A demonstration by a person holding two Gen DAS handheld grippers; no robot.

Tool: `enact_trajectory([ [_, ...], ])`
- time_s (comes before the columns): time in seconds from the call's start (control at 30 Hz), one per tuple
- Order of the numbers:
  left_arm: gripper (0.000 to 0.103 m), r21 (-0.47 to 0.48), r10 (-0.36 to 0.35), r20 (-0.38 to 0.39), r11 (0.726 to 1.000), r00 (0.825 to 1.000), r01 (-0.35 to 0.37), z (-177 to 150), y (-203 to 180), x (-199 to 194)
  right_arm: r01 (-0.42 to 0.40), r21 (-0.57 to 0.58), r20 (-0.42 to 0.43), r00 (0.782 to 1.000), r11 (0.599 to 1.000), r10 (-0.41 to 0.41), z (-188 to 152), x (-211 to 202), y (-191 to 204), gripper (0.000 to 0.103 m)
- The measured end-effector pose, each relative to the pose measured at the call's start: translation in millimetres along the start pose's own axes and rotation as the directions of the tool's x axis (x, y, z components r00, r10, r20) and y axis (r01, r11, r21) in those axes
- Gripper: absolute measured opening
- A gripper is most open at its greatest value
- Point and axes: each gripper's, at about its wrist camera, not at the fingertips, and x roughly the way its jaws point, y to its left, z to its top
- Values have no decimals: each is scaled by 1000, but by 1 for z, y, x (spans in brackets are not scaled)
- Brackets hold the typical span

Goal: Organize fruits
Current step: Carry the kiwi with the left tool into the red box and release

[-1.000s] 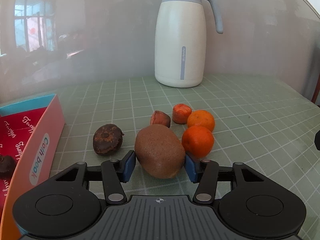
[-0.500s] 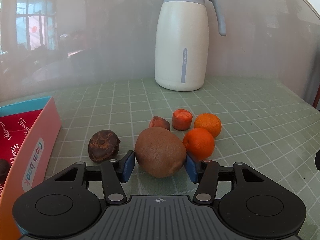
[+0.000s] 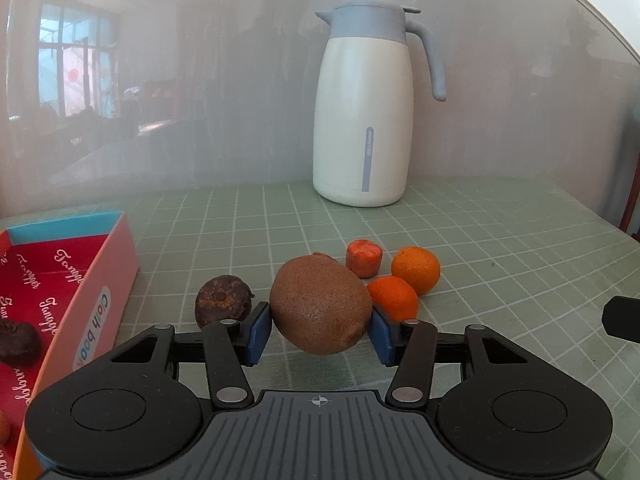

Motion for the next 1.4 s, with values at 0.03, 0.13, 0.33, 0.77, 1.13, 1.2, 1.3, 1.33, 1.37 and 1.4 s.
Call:
enact_trajectory([
  [0.03,52,-4,1,10,1000,1000,-1,1,2,-5,1,0,0,1000,1000,-1,0,0,0,103],
  [0.13,52,-4,17,49,1000,999,-17,3,10,-20,0,-2,1,1000,1000,0,-1,-1,0,103],
  [0.33,52,-62,111,135,993,985,-103,7,43,-56,-14,-9,3,1000,1000,14,0,1,9,103],
  [0.77,52,-195,272,22,945,962,-262,-9,131,-66,-99,-67,-8,995,993,98,0,11,64,103],
  [1.13,52,-264,271,-109,920,957,-290,-26,157,-55,-148,-106,-19,989,983,147,0,17,99,103],
  [1.2,52,-262,275,-121,918,954,-298,-27,158,-54,-150,-106,-18,989,983,149,0,16,100,103],
  [1.3,52,-242,296,-84,920,951,-308,-25,154,-60,-146,-109,-15,989,983,146,0,17,100,103],
  [1.33,52,-228,307,-67,921,949,-314,-23,152,-62,-143,-110,-14,990,984,143,0,17,99,103],
  [1.37,52,-219,314,-55,923,948,-318,-22,149,-64,-140,-110,-14,990,984,139,0,16,97,103],
  [1.4,52,-216,313,-49,924,948,-316,-20,148,-65,-137,-108,-13,991,985,137,0,16,96,103],
])
